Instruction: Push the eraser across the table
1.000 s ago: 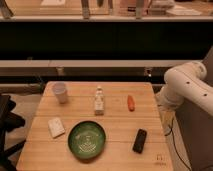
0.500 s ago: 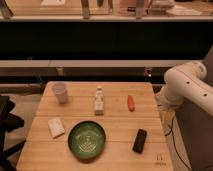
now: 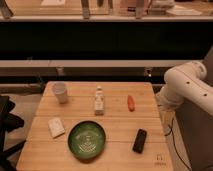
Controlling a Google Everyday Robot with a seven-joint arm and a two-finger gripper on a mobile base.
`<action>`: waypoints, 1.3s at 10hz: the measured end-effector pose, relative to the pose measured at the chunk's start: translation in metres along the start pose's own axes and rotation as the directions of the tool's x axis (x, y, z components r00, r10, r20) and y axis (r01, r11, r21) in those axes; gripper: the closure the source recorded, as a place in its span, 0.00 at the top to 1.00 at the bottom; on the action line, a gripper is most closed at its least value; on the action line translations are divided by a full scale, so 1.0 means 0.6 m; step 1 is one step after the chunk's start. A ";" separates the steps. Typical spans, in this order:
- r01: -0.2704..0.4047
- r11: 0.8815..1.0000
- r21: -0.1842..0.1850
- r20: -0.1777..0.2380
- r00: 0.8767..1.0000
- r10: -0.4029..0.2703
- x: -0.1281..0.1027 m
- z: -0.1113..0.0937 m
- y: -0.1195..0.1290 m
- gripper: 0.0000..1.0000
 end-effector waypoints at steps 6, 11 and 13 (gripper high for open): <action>-0.005 0.999 -0.042 0.029 1.000 0.006 -0.010 0.103 0.044 0.80; 0.005 0.999 -0.054 0.050 0.999 -0.003 -0.024 0.140 0.063 0.80; 0.011 0.998 -0.062 0.056 0.998 -0.007 -0.030 0.167 0.073 0.80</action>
